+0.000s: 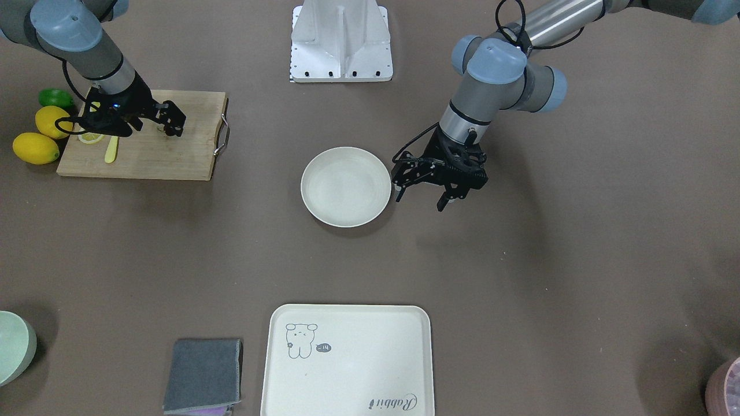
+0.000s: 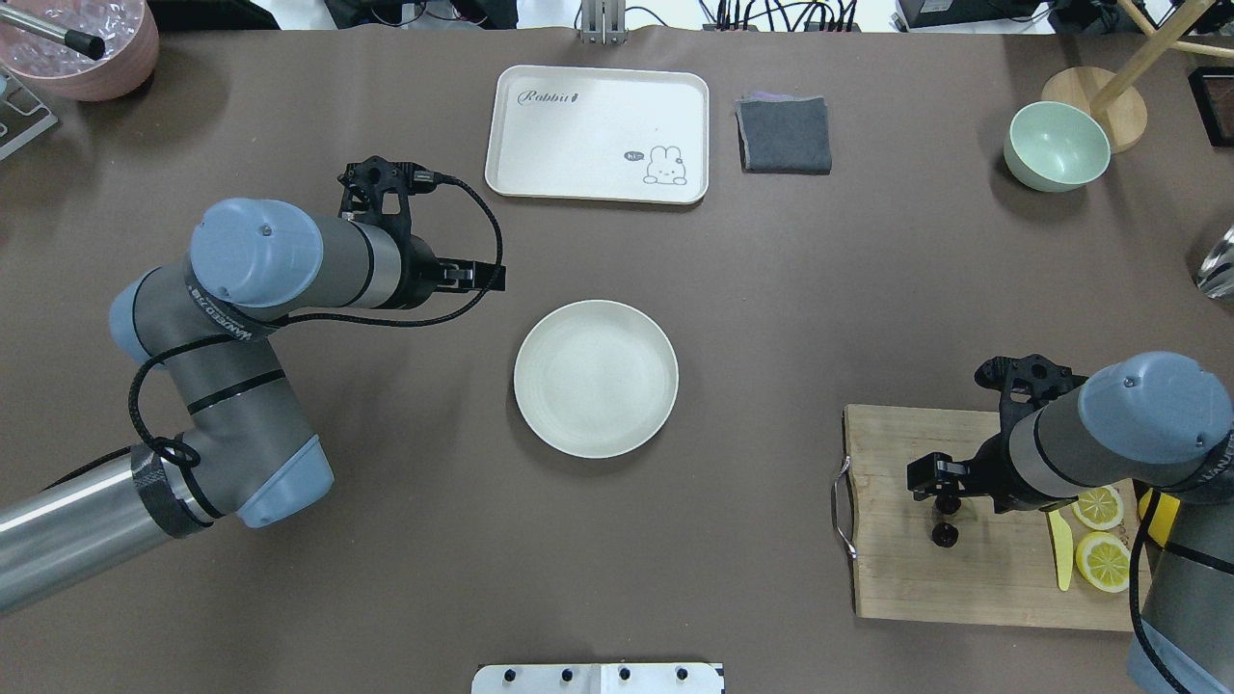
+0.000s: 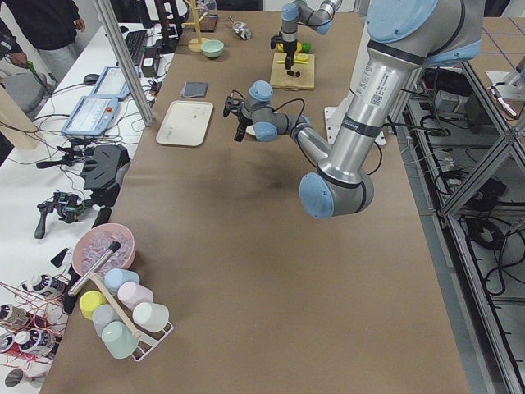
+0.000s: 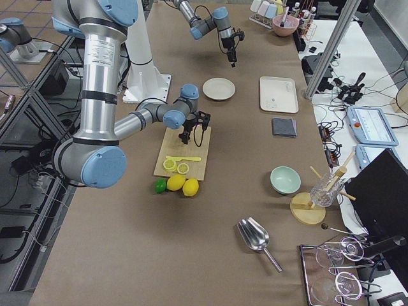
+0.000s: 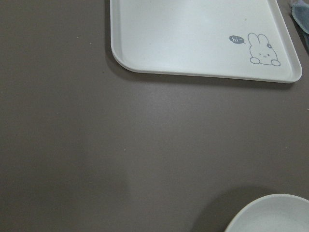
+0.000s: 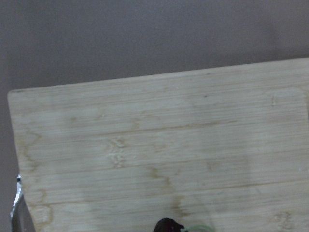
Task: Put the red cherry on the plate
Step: 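Close the right gripper on the cherry stems while the left arm withdraws, then carry the cherries with the right gripper over the white plate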
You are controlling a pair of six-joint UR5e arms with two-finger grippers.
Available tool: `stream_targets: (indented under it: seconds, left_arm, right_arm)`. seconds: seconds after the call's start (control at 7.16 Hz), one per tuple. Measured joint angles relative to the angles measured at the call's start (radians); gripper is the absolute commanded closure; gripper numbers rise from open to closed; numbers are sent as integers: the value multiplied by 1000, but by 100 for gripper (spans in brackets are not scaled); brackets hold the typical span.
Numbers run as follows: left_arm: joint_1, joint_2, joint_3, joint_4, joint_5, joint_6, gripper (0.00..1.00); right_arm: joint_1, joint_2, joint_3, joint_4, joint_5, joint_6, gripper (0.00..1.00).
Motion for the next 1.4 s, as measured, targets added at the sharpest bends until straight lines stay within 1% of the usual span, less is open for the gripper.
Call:
stream_targets:
  seconds: [0.14, 0.7, 0.98, 1.12, 1.26, 1.4]
  left_arm:
    - [-5, 1, 0, 0, -1, 3, 2]
    - [-7, 7, 2, 0, -2, 4, 2]
    - [-27, 40, 2, -4, -5, 50, 2]
    - [-60, 65, 3, -3, -26, 118, 2]
    - [-112, 96, 5, 0, -86, 181, 2]
    - [-188, 135, 9, 2, -180, 244, 2]
  right_arm:
    - [-10, -1, 1, 0, -9, 1, 100]
    - [-11, -9, 2, -1, -22, -1, 100]
    - [8, 4, 8, -2, -20, -1, 100]
    - [26, 29, 9, -7, -12, -2, 100]
    - [40, 61, 8, -12, -3, -2, 100]
    - [50, 99, 5, -16, 5, -3, 100]
